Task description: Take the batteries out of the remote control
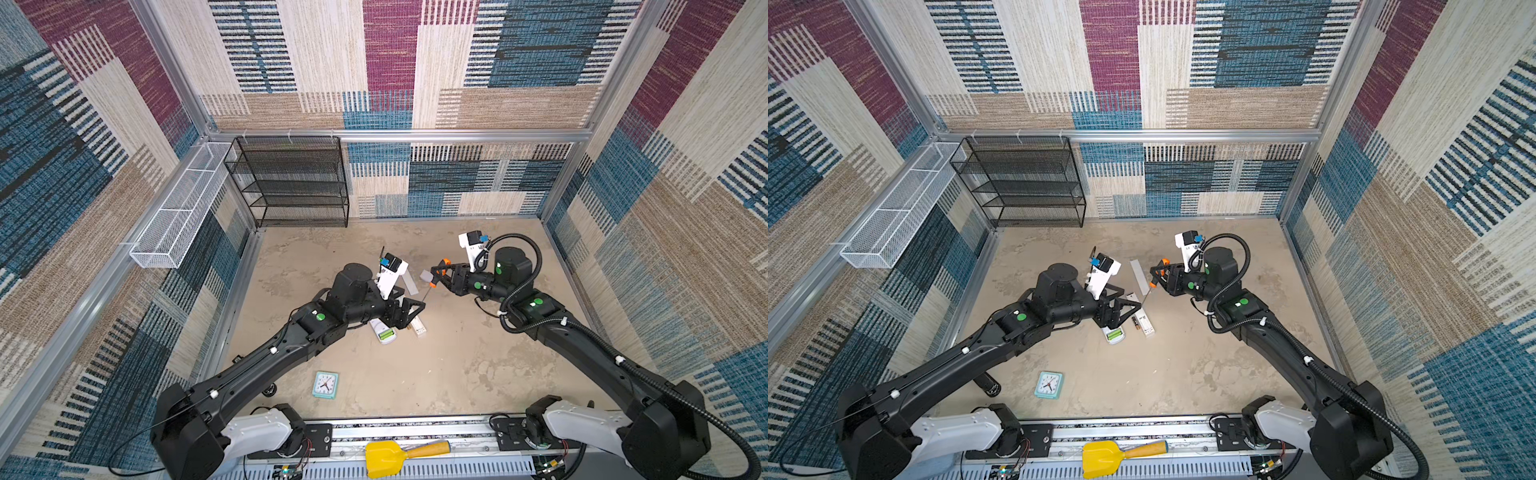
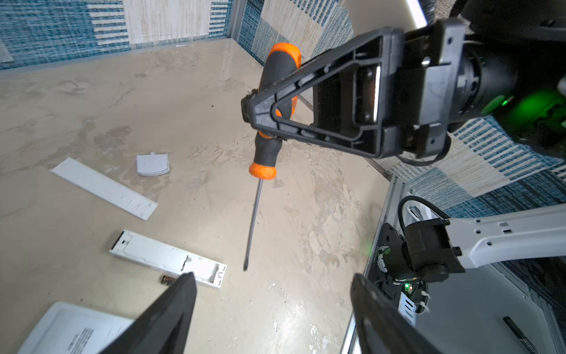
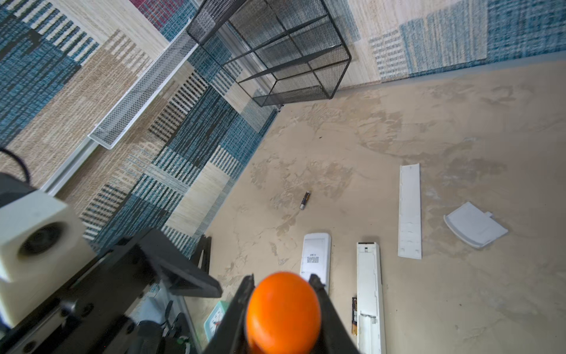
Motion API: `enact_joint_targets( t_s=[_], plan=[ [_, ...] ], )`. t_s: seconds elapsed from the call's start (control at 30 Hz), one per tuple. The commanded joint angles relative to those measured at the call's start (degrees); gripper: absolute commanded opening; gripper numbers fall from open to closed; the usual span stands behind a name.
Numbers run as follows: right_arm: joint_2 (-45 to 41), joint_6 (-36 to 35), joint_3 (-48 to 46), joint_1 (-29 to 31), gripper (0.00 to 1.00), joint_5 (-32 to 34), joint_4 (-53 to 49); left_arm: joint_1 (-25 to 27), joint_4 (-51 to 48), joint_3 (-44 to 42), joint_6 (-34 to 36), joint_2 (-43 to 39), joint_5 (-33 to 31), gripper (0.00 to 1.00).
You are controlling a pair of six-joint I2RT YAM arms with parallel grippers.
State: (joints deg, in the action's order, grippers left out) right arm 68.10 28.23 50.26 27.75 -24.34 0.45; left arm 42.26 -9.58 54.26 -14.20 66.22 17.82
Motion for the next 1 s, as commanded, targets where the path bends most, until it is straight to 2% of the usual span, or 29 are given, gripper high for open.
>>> enact_joint_targets(
  t_s=[0.0,0.07,0.17,0.3,0.4,0.67,0.97],
  plan=[
    [2.0,-1.5,-1.7,3.6,0.00,11.3,8.6,-1.2,-3.1,-4.6,-2.1,-3.9,-6.5,0.82],
    [3.7,-2.1,-3.9,6.9,0.00,13.8,12.6,-3.0,-4.1,-8.6,-7.0,-6.3,-8.4,0.82],
    [7.0,-3.2,-6.2,12.3,0.00,17.1,17.9,-7.0,-4.3,-14.5,-15.2,-8.1,-7.5,0.79],
    [11.8,-6.1,-6.3,17.3,0.00,21.7,21.8,-10.8,0.5,-21.4,-25.8,-7.7,-5.4,0.72],
    [14.6,-8.9,-5.8,19.3,0.00,23.3,23.8,-12.3,5.0,-24.5,-31.3,-5.3,-3.8,0.69],
    [19.8,-15.4,-3.6,21.3,0.00,26.2,23.1,-14.3,11.6,-25.3,-38.1,5.4,0.3,0.56],
    [22.4,-19.3,-2.2,23.7,0.00,30.1,22.3,-14.7,16.0,-24.6,-42.5,12.2,0.8,0.45]
  ],
)
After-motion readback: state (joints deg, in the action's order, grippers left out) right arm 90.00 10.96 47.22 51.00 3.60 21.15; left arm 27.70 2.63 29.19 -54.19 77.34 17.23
